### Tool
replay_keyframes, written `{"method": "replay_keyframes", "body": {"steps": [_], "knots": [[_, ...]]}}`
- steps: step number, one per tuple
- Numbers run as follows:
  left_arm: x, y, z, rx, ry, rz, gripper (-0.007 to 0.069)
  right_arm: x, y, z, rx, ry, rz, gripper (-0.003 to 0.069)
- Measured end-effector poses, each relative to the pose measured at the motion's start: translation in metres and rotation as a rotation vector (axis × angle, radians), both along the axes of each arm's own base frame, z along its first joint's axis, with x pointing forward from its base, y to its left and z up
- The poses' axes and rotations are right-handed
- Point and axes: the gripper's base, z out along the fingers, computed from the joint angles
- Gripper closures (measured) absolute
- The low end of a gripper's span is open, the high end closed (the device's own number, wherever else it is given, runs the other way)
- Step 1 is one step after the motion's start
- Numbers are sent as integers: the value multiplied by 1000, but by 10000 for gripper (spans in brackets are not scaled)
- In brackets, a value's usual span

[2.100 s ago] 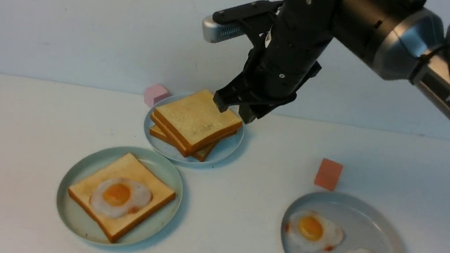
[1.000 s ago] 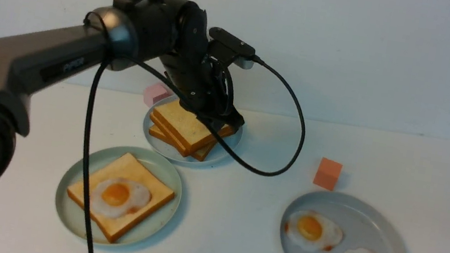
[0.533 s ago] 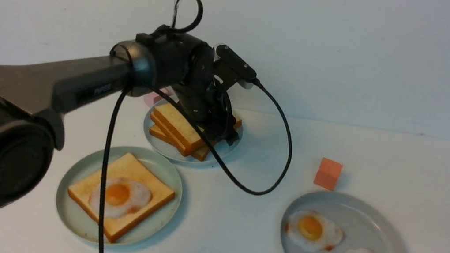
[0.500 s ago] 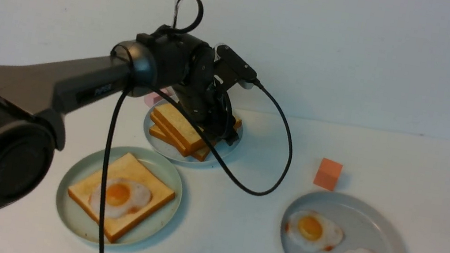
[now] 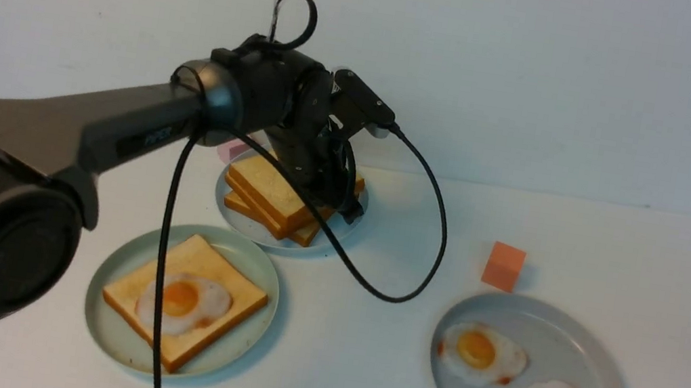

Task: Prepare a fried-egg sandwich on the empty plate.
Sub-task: Use the left arm to grab a slice of bread, then use the left arm to place a slice of bread on the fried egg in the middle

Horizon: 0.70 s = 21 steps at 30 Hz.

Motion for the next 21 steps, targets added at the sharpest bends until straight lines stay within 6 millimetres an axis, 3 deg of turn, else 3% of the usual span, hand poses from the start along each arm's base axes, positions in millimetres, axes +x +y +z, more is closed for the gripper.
{"method": "replay_keyframes", "body": {"steps": [7, 8, 10, 12, 15, 16, 17, 21], "knots": [[-28, 4, 91, -63, -121, -13, 585, 1, 0, 0, -4, -2, -2, 632], [-29, 4, 93, -68, -124, -13, 585, 1, 0, 0, -4, -3, -2, 632], [-44, 8, 117, -95, -115, 2, 585, 1, 0, 0, -7, -5, -3, 629], [-50, 12, 122, -91, -96, 10, 585, 1, 0, 0, -7, -6, -3, 627], [-82, 28, 123, -56, -3, 39, 585, 1, 0, 0, -8, -7, -3, 622], [-84, 30, 123, -56, 0, 40, 585, 1, 0, 0, -8, -7, -3, 622], [-100, 39, 123, -50, 9, 49, 585, 1, 0, 0, -9, -8, -3, 619], [-135, 57, 104, -51, 19, 61, 585, 1, -1, 0, -13, -9, -1, 617]]}}
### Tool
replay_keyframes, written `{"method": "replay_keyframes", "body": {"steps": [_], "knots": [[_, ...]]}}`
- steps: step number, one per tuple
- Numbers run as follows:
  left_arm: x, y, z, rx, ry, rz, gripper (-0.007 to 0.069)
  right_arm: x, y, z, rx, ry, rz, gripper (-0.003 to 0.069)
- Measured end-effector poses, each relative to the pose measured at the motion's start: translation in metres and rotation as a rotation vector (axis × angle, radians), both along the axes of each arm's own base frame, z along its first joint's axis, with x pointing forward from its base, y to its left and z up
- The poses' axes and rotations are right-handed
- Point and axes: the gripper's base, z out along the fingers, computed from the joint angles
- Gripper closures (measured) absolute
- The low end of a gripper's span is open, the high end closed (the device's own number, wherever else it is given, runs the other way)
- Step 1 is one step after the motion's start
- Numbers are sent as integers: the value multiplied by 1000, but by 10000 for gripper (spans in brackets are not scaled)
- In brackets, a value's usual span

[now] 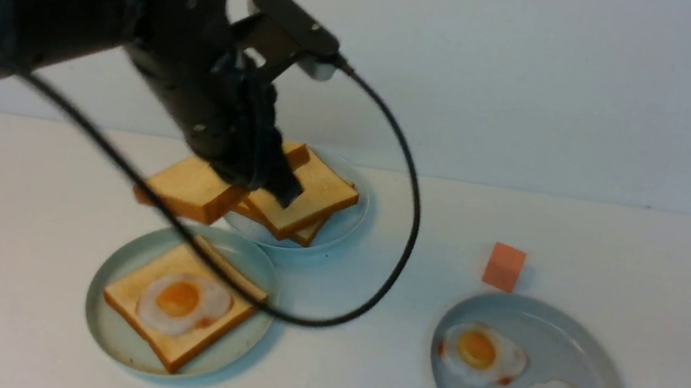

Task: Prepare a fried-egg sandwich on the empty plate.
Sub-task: Use the left arm to place a slice of bread on the fried egg in the middle

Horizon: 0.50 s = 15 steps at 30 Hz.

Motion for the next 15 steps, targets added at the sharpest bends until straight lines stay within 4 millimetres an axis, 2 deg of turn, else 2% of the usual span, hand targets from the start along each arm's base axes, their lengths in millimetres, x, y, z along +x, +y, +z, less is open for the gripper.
{"method": "replay_keyframes", "body": {"steps": [1, 2, 3, 4, 6, 9, 15], "knots": [[-19, 10, -15, 1, 3, -3, 585, 0, 0, 0, -4, -3, 4, 616], [-20, 10, -16, -6, -7, -3, 585, 0, 0, 0, -6, -4, 5, 616], [-33, 16, -36, -3, -5, -9, 585, 0, 0, 0, -12, -9, 11, 614], [-34, 17, -38, -3, -5, -10, 585, 0, 0, 0, -13, -9, 12, 614], [-42, 21, -63, 14, -4, -25, 585, 0, 0, 1, -10, -18, 14, 612], [-44, 23, -86, 56, 9, -51, 585, 1, 1, 1, -3, -23, 16, 610], [-34, 21, -104, 120, -29, -118, 585, 0, 3, 2, 17, -26, 28, 606]]}}
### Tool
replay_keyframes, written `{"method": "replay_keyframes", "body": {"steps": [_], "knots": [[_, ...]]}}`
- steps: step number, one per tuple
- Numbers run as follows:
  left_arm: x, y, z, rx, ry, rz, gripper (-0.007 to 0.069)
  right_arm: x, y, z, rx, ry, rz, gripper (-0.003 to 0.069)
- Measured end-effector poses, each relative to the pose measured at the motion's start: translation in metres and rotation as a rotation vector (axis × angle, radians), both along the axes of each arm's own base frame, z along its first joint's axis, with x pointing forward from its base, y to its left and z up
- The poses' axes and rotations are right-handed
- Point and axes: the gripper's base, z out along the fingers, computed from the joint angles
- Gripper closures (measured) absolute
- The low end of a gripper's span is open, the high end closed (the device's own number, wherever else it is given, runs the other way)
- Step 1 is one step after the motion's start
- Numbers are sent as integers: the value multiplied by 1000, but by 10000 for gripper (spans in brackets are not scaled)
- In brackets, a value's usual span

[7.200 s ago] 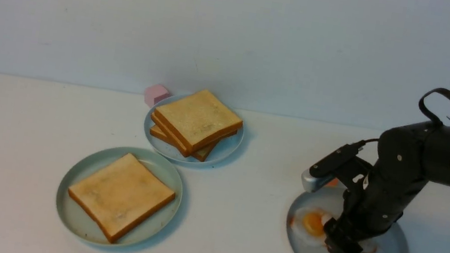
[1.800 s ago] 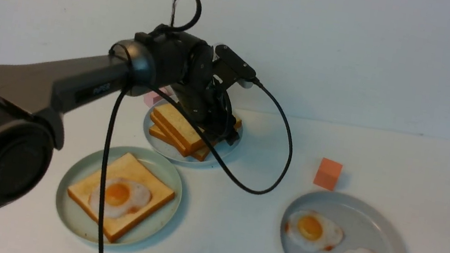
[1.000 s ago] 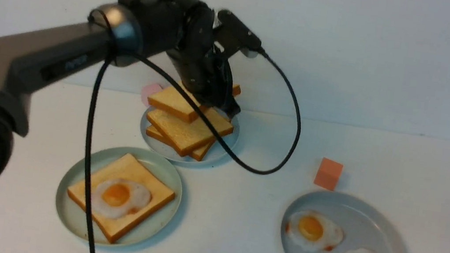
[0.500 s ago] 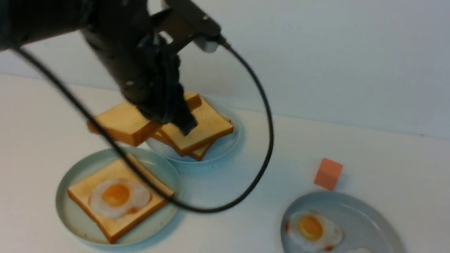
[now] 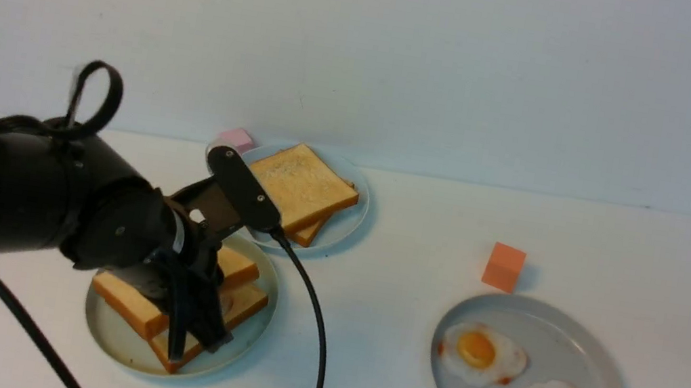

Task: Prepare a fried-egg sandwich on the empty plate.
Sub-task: Use the left arm to place a slice of bread on the fried egg in the middle

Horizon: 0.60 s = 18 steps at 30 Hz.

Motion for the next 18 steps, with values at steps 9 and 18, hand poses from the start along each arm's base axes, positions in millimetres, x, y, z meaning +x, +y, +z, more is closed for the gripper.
{"method": "replay_keyframes", "body": {"steps": [9, 18], "knots": [[3, -2, -10, 10, 16, -7, 572, -1, 2, 0, 15, 14, 14, 597], [3, -2, -10, -5, 24, 6, 310, -1, 3, 0, 21, 18, 19, 590]]}}
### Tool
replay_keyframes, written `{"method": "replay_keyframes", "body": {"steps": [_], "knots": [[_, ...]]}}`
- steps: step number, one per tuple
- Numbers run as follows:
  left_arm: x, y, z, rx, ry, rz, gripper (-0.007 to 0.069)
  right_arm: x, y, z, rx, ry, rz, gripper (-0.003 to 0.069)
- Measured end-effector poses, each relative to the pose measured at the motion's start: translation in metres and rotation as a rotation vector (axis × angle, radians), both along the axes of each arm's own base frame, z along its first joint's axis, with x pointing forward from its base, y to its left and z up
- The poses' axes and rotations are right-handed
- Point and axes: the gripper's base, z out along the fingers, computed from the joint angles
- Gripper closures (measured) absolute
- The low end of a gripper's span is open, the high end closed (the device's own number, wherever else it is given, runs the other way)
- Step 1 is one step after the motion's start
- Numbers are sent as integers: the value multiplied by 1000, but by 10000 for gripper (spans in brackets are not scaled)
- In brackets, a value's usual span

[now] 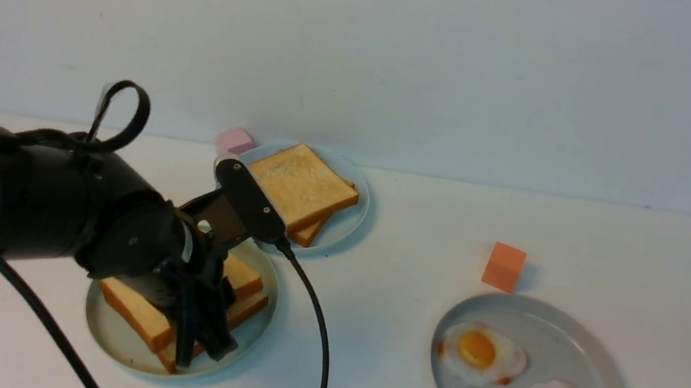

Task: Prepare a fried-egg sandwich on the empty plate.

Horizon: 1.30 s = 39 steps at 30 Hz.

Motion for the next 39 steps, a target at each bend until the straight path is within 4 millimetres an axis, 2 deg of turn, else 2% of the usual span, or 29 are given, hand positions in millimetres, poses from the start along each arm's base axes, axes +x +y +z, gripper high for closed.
{"method": "replay_keyframes", "body": {"steps": [2, 4, 6, 7, 8, 9, 11, 13, 14, 16, 18, 19, 20, 21, 25, 26, 30, 31, 32, 39], "knots": [[-1, 0, 2, -7, 0, 6, 274, 0, 0, 0, 0, 0, 0, 589], [-5, 1, 13, -50, -2, 46, 223, 0, 0, 0, -2, 6, 1, 587], [-9, 2, 27, -100, -19, 78, 207, -1, 0, -1, -2, 9, 2, 585], [-17, 4, 47, -177, -50, 117, 200, -1, 0, -1, -3, 10, 2, 582], [-19, 5, 53, -201, -58, 129, 202, -1, 0, -1, -3, 10, 2, 582], [-30, 9, 77, -288, -92, 163, 211, -1, 0, -1, -3, 10, 2, 580], [-53, 17, 115, -421, -146, 199, 265, -1, 0, -1, -3, 10, 2, 578], [-86, 31, 153, -543, -205, 206, 386, -1, 0, -1, -4, 11, 2, 577], [-89, 32, 156, -554, -213, 205, 397, -1, 0, -1, -3, 11, 2, 576], [-126, 49, 177, -648, -283, 192, 540, -1, 0, -1, -1, 12, 3, 574], [-155, 63, 181, -700, -330, 180, 625, -1, 0, -1, -1, 12, 3, 573], [-176, 73, 177, -729, -363, 172, 638, -1, 0, -1, -1, 12, 3, 571], [-176, 73, 177, -729, -362, 172, 638, -1, 0, -1, -1, 12, 3, 571], [-198, 85, 168, -762, -406, 162, 638, -1, 0, -1, -1, 12, 4, 569], [-232, 103, 126, -833, -488, 158, 638, -1, 1, -1, 4, 16, 8, 566], [-232, 103, 126, -833, -488, 158, 638, -1, 1, -1, 4, 16, 8, 566], [-250, 114, 81, -945, -569, 169, 638, -2, 2, -1, 13, 23, 16, 559], [-251, 114, 80, -953, -580, 167, 638, -2, 2, -1, 13, 23, 16, 559], [-252, 115, 68, -965, -586, 173, 638, -2, 2, -1, 17, 25, 18, 557], [-249, 114, 20, -923, -511, 209, 638, -2, 1, -1, 9, 29, 15, 549]]}}
